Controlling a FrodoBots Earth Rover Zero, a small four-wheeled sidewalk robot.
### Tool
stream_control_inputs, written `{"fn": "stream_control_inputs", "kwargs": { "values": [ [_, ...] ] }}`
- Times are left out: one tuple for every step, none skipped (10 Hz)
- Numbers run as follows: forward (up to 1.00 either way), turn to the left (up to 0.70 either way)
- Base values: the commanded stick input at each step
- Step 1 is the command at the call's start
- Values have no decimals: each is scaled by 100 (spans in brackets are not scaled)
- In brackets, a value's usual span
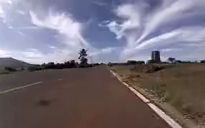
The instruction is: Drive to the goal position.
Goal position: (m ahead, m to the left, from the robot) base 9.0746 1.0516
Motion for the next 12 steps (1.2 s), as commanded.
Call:
{"fn": "stream_control_inputs", "kwargs": {
  "values": [
    [100, 0],
    [100, 0],
    [100, 0],
    [100, 0],
    [100, 0],
    [100, 0],
    [100, 0],
    [100, 0],
    [100, 0],
    [100, 0],
    [100, 0],
    [100, 0]
  ]
}}
